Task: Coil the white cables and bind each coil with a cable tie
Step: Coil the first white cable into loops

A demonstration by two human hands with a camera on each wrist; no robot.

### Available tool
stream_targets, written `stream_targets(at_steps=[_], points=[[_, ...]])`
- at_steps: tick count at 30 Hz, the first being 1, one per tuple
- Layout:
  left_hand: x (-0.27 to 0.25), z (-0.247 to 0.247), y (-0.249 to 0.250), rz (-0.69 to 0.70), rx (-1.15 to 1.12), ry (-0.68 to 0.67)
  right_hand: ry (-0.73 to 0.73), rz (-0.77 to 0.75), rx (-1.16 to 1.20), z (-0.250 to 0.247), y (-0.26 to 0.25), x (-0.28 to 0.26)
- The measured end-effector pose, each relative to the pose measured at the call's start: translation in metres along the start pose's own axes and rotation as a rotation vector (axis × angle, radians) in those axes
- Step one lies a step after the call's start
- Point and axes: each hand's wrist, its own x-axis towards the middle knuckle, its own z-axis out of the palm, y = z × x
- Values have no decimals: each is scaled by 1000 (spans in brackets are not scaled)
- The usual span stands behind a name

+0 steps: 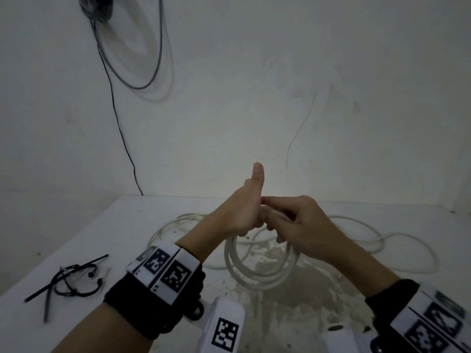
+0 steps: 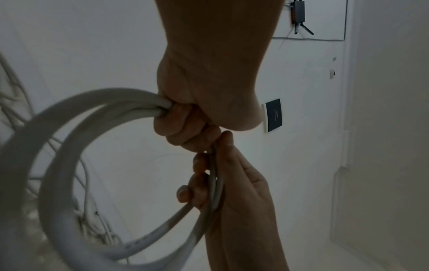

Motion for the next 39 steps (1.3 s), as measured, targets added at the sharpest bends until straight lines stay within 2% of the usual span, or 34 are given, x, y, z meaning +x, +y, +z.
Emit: stream_targets(at_steps=[4, 7, 11, 13, 16, 17, 19, 22, 24, 26, 28, 30, 32, 37, 39], points=[[3, -3, -5, -20, 57, -20, 60, -30, 94, 5, 0, 0], [5, -11, -9, 58, 12, -10, 114, -14, 143, 3, 4, 1], [3, -15, -19, 112, -14, 81, 357, -1, 227, -5, 8, 5], [1, -9, -27, 75, -128, 142, 470, 4, 257, -3, 8, 8], [2, 5, -32, -11, -448, 239, 551, 41, 290, 7, 10, 10], [2, 7, -33, -17, -511, 282, 540, 81, 330, 9, 12, 10], [4, 6, -34, -6, -510, 366, 419, 171, 460, 7, 15, 7], [5, 4, -38, 11, -297, 428, 204, 243, 583, 3, 14, 2], [5, 5, -40, 29, -124, 485, 140, 257, 587, 4, 11, 0], [6, 6, -40, 57, -59, 554, 130, 252, 560, 7, 9, 0], [8, 7, -39, 53, -113, 616, 158, 253, 525, 9, 8, 2], [7, 7, -37, 43, -233, 631, 193, 245, 461, 12, 9, 4], [5, 10, -36, 62, -236, 618, 223, 219, 374, 15, 9, 5], [6, 16, -43, 259, -86, 660, 217, 205, 279, 14, 12, 3], [8, 14, -45, 278, -77, 660, 187, 239, 312, 13, 15, 2]])
